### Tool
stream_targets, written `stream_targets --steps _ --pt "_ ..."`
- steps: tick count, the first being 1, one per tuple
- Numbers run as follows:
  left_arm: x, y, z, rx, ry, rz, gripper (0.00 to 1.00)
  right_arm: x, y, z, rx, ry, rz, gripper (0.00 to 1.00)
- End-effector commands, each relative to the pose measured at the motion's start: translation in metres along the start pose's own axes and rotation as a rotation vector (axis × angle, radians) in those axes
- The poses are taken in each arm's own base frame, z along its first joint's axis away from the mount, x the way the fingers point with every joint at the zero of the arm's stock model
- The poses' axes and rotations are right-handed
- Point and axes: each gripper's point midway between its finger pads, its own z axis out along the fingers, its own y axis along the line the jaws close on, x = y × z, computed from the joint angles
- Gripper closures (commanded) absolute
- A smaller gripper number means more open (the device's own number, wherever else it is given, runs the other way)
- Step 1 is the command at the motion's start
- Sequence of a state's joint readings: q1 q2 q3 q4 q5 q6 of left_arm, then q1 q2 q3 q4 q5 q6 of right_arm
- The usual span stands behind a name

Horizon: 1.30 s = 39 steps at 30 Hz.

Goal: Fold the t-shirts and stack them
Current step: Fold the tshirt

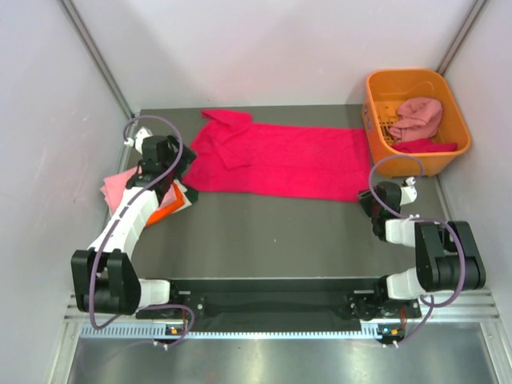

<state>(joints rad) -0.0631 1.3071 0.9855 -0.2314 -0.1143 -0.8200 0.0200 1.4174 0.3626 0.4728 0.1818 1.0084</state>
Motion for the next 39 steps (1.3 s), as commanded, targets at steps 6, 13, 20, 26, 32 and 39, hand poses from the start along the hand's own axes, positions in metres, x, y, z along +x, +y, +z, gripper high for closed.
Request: stream_targets --steps 6,13,20,26,32,39 --pt "0.059 0.01 -0.022 0.016 0.101 0.161 0.14 -0.019 0.019 0.01 0.018 -0.045 -0.085 1.0" --pt "0.097 0.031 -0.02 -0.058 0.162 0.234 0.14 -0.034 0.01 -0.009 0.036 -0.093 -0.167 1.0" --pt "0.111 0.035 0.005 -0.096 0.195 0.229 0.17 -0.033 0.011 -0.015 0.006 -0.099 -0.183 1.0" --pt "0.118 0.062 0.038 -0.218 0.221 0.249 0.16 -0.031 0.013 -0.016 -0.019 -0.094 -0.183 1.0" --pt "0.107 0.077 0.057 -0.271 0.173 0.26 0.17 -0.031 0.014 -0.016 -0.022 -0.088 -0.186 1.0" --pt "0.104 0.117 0.064 -0.363 0.183 0.193 0.16 -0.03 0.014 -0.015 -0.024 -0.081 -0.185 1.0"
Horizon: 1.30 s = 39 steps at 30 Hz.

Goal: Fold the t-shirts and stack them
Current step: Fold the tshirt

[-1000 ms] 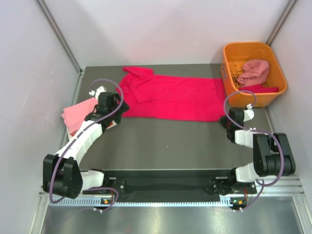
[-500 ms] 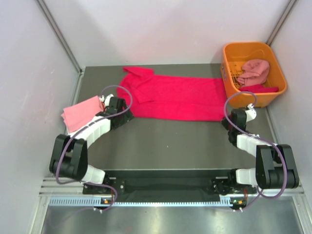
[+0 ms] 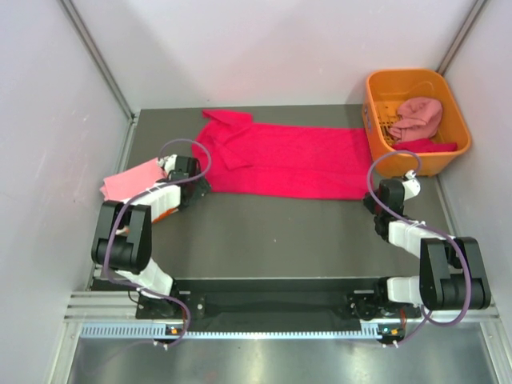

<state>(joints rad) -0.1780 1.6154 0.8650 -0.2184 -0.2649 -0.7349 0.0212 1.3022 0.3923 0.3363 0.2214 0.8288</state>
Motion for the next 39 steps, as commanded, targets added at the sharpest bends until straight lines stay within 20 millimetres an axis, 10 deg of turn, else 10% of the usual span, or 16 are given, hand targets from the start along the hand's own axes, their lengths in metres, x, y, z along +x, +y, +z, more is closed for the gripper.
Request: stream_targets --steps 1,11,18,29,36,39 --pt "-0.008 0.028 0.014 -0.054 -0.023 -0.078 0.15 -0.015 0.011 -0.001 -0.038 -0.05 -0.004 1.0" --pt "-0.032 0.096 0.001 -0.079 -0.104 -0.32 0.16 -0.013 0.011 0.001 -0.042 -0.032 -0.004 1.0" --pt "-0.028 0.076 -0.01 -0.01 -0.085 -0.265 0.17 -0.013 0.012 0.001 -0.044 -0.027 -0.004 1.0" --pt "-0.057 0.029 -0.085 0.154 -0.229 -0.243 0.23 -0.021 -0.001 -0.006 -0.014 -0.047 0.012 1.0" --pt "-0.068 -0.008 -0.065 0.245 -0.171 -0.302 0.38 -0.021 0.0 -0.005 -0.02 -0.04 0.014 1.0" --pt "-0.075 -0.023 -0.052 0.261 -0.182 -0.315 0.3 -0.021 0.0 -0.004 -0.021 -0.036 0.013 1.0"
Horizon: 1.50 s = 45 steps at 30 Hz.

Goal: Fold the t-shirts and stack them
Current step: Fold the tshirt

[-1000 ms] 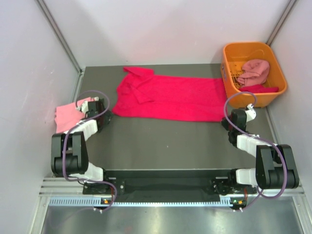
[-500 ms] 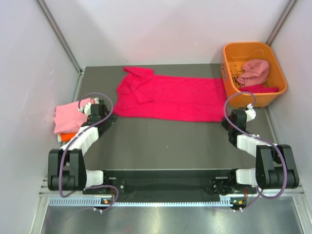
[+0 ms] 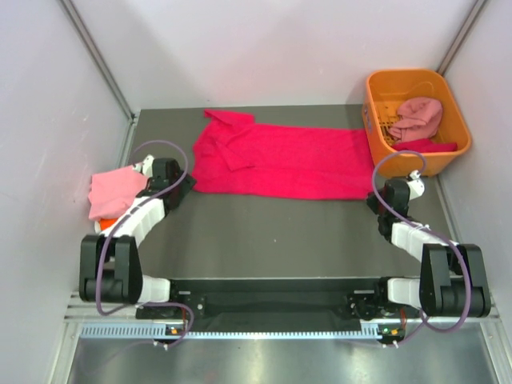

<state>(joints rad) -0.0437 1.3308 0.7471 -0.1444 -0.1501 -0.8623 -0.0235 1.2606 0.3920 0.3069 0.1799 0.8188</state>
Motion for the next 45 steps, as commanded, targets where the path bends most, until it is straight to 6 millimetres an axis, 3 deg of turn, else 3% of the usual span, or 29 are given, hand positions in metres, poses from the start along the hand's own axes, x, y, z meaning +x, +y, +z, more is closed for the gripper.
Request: stream_targets --steps 1,6,11,29,37,40,41,45 --pt "-0.007 -0.037 0.013 0.075 -0.023 -0.026 0.29 -0.012 0.003 0.001 -0.013 -0.035 -0.004 1.0" --pt "-0.002 -0.043 0.032 0.031 -0.019 -0.007 0.31 -0.011 0.003 0.002 -0.017 -0.03 -0.003 1.0" --pt "-0.003 -0.03 0.042 -0.013 -0.067 -0.031 0.43 -0.011 0.002 0.003 -0.014 -0.031 -0.001 1.0" --pt "0.012 -0.002 0.07 -0.102 -0.074 -0.032 0.41 -0.009 0.002 0.004 -0.016 -0.027 -0.008 1.0" --pt "0.018 0.011 0.091 -0.13 -0.055 -0.057 0.55 -0.01 0.002 0.004 -0.018 -0.029 -0.01 1.0" --pt "0.015 0.012 0.091 -0.13 -0.063 -0.065 0.64 -0.01 0.002 0.004 -0.019 -0.03 -0.013 1.0" --pt "0.015 0.011 0.09 -0.13 -0.068 -0.065 0.73 -0.01 0.002 0.004 -0.019 -0.03 -0.013 1.0" --pt "0.012 0.016 0.081 -0.145 -0.082 -0.065 0.75 -0.01 0.002 0.003 -0.021 -0.032 -0.013 1.0"
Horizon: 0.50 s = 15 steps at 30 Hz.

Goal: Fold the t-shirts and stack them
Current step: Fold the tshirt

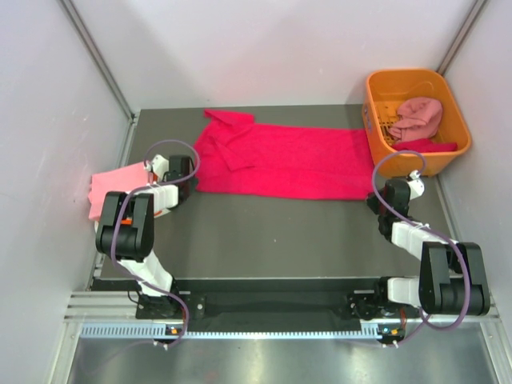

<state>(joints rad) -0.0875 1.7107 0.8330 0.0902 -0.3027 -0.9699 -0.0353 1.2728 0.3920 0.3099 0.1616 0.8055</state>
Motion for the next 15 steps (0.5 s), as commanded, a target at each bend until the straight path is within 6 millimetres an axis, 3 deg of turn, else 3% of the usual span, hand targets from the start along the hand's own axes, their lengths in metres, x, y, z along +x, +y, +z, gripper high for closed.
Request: stream_targets --steps 1,7,9,10,15 --pt "-0.003 0.012 -0.006 -0.033 -0.02 0.0 0.73 -0.012 0.005 0.001 -0.024 -0.046 -0.005 1.0" --pt "0.004 0.018 -0.017 -0.011 0.005 0.006 0.71 -0.011 0.005 0.001 -0.024 -0.042 -0.008 1.0" --pt "0.006 0.02 -0.018 -0.008 0.007 0.003 0.77 -0.011 0.006 0.001 -0.027 -0.043 -0.007 1.0" --pt "0.008 0.022 -0.017 -0.011 0.009 0.004 0.98 -0.011 0.005 0.001 -0.026 -0.042 -0.009 1.0" --pt "0.004 0.026 -0.025 -0.033 0.002 0.012 1.0 -0.013 0.005 -0.003 -0.023 -0.045 -0.01 1.0"
